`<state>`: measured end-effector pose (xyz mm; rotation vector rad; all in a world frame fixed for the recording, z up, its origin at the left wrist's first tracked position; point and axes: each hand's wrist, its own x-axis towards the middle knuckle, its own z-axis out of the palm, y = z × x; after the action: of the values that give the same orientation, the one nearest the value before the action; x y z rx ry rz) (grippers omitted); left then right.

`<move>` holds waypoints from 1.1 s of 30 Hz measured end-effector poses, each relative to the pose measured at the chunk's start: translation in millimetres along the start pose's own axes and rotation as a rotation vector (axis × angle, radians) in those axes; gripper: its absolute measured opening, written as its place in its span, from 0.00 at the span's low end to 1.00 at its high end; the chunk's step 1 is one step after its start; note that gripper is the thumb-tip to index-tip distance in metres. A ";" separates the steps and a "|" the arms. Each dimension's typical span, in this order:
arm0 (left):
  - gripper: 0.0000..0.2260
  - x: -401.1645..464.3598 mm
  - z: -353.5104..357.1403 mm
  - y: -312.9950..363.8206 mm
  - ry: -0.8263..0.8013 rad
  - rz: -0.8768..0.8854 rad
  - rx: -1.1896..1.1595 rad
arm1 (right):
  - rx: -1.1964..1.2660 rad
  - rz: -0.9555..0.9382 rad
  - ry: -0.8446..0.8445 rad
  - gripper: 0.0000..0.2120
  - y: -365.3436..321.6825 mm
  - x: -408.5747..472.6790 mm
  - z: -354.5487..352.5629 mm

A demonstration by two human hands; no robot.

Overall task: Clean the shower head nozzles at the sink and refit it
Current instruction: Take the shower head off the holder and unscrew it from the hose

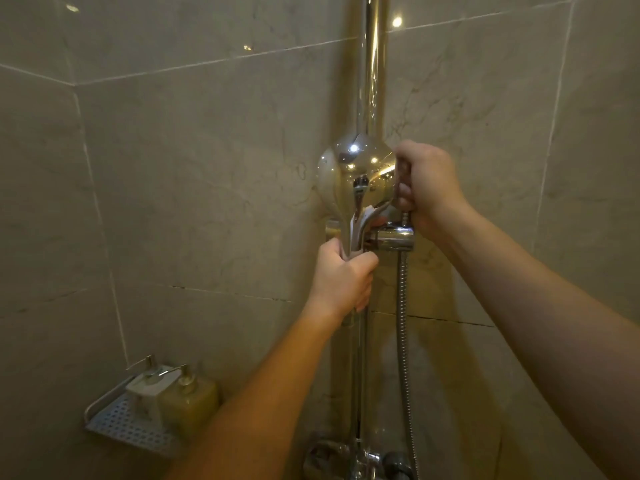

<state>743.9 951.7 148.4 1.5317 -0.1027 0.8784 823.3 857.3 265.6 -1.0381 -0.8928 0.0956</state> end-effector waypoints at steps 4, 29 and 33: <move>0.07 -1.2 2.4 0.6 0.010 -0.012 -0.017 | -0.035 -0.018 0.001 0.20 6.3 -2.3 2.4; 0.12 -12.1 4.1 5.4 0.017 -0.032 0.027 | -0.383 -0.017 0.078 0.09 39.9 -29.8 -14.8; 0.12 -11.8 4.6 2.2 0.022 -0.029 0.006 | -0.339 -0.013 0.041 0.07 37.9 -34.8 -18.3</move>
<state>736.6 942.2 143.9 1.5251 -0.0620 0.8730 825.3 848.6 211.8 -1.3442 -0.8963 -0.0915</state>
